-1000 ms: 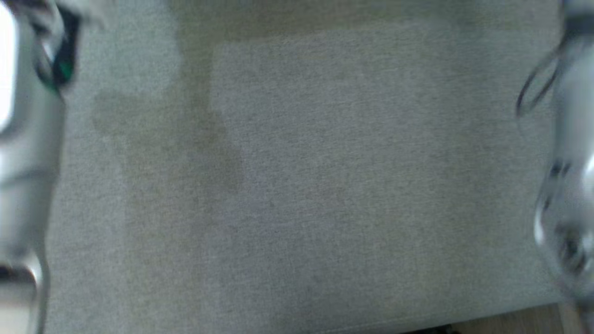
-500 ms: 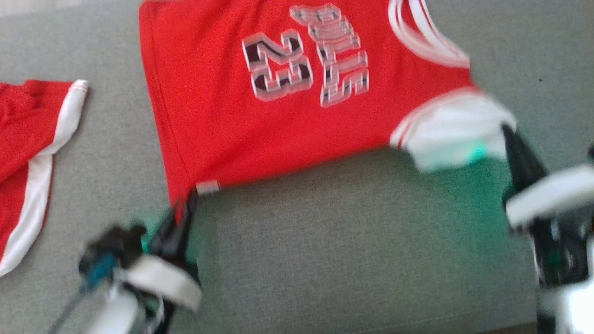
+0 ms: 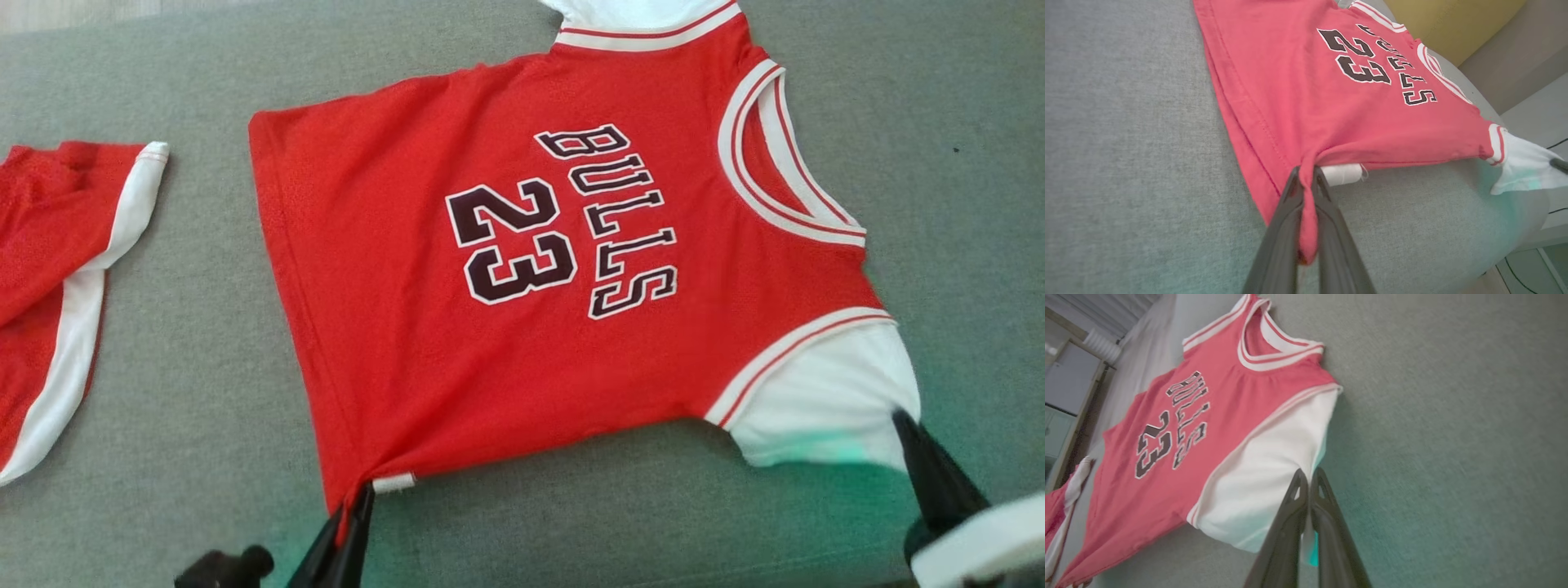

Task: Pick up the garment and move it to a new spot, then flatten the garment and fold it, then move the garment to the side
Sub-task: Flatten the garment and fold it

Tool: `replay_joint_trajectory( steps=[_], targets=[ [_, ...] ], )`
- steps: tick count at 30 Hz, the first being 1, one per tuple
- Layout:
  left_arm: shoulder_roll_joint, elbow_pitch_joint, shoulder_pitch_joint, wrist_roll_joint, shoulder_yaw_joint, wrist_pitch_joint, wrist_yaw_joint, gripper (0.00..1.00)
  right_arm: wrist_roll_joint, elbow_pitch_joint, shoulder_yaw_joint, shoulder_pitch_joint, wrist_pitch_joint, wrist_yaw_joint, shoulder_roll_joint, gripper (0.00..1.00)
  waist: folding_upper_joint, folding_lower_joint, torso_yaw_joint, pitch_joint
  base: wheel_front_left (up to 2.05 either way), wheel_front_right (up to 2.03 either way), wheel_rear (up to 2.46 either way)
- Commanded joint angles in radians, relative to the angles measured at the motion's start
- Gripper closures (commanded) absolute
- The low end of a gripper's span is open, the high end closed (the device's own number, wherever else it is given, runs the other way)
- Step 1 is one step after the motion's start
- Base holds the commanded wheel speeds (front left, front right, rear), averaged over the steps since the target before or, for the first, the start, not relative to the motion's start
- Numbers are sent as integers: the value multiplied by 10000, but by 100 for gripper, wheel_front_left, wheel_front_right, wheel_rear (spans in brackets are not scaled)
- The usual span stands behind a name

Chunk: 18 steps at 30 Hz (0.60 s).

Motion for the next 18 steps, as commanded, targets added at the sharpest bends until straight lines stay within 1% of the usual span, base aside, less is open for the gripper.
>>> replay_joint_trajectory(
  steps=[1,5,9,10,11,13,18],
  targets=[
    [136,-413,-364,-148,443,164,22,100,40,-343,245,-806,8,77,-140,100,-1,0,-33,-43,0,0,0],
    [-18,-593,-692,-1005,708,668,-100,100,-229,90,323,-1928,316,77,-139,100,-1,0,-10,-178,0,0,0],
    [76,-651,-1169,-1819,969,1511,-180,100,-389,635,511,-3104,831,77,-138,100,-1,0,52,-229,0,0,0],
    [76,-651,-1169,-1819,969,1511,-180,100,-389,635,511,-3104,831,77,-138,100,-1,0,52,-229,0,0,0],
    [79,-679,-1325,-2046,989,1777,-214,100,-435,799,525,-3366,958,77,-138,100,-1,0,98,-228,0,0,0],
    [-22,-709,-1660,-2548,1083,2298,-129,100,-662,1130,482,-3860,1200,77,-138,100,-1,0,206,-180,0,0,0],
    [-16,-695,-2681,-3312,1110,3629,56,100,-1288,1780,310,-4951,1588,77,-138,100,-1,0,422,-25,0,0,0]
  ],
)
